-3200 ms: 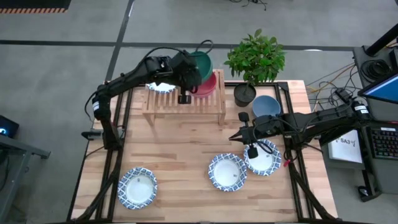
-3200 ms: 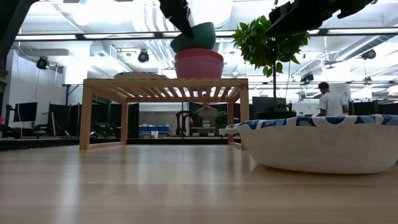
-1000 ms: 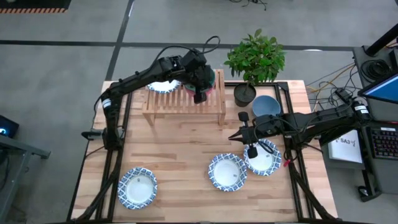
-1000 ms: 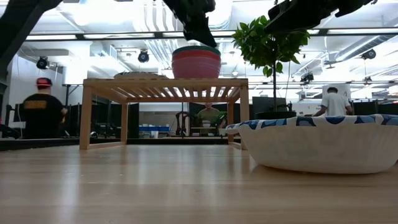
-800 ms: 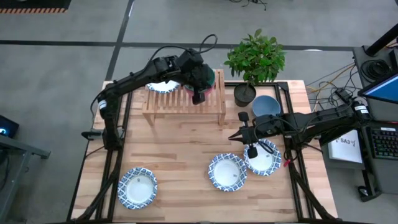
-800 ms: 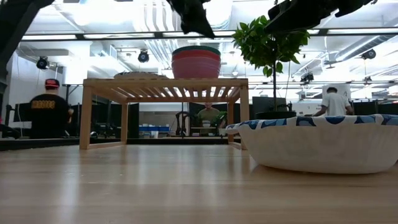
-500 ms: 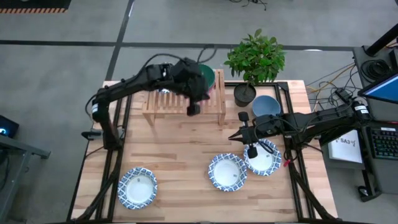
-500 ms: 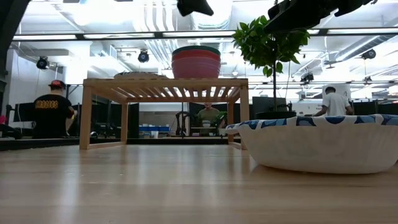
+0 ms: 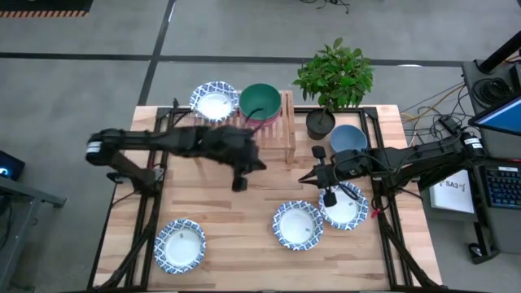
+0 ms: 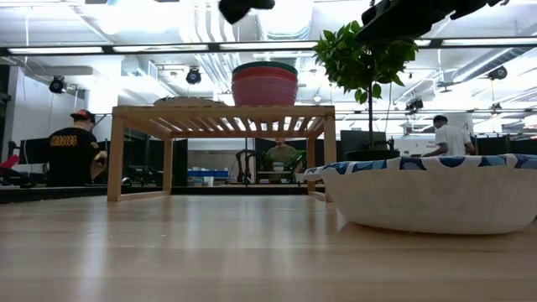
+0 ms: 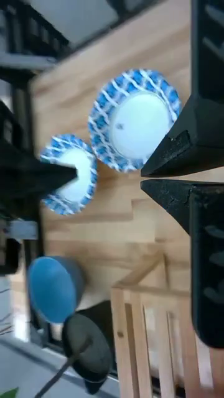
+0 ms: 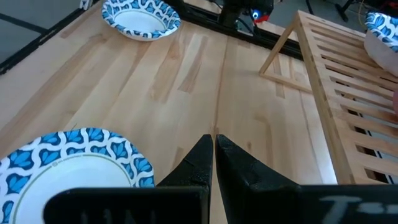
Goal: Place and stack bowls onto a shelf
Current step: Stack the white bowl on the top of the other white bowl on the shelf
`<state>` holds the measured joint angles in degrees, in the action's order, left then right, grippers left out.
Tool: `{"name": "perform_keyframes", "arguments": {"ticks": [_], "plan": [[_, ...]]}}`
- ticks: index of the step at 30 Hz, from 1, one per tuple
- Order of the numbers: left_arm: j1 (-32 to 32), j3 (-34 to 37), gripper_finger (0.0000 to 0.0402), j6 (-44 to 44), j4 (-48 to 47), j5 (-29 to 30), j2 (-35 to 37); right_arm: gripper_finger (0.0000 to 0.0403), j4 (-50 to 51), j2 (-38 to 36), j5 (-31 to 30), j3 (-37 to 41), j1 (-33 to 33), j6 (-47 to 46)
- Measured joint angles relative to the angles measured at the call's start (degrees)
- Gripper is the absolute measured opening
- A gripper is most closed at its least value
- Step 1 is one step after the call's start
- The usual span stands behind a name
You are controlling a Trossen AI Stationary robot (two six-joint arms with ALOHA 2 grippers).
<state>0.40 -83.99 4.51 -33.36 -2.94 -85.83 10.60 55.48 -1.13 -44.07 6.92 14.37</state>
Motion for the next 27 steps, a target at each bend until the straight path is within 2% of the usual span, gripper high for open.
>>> {"name": "perform_keyframes", "arguments": {"ticks": [7,13,21,27], "plan": [[-7.6,18.3,0.0,-3.6,16.6,8.0,14.0,0.0009,-1.1,0.0,-0.4,0.0,0.0,-5.2],[-12.4,29.3,0.0,-3.9,23.2,15.8,23.9,0.0009,-1.3,0.4,-0.6,0.0,0.0,-11.8],[-13.2,37.9,0.0,-5.1,25.8,18.7,31.0,0.0009,-0.5,2.3,0.6,-0.1,0.1,-25.5],[-13.2,41.3,0.0,-5.1,25.6,20.5,33.1,0.0009,11.5,5.4,6.0,-4.4,0.1,-38.5]]}}
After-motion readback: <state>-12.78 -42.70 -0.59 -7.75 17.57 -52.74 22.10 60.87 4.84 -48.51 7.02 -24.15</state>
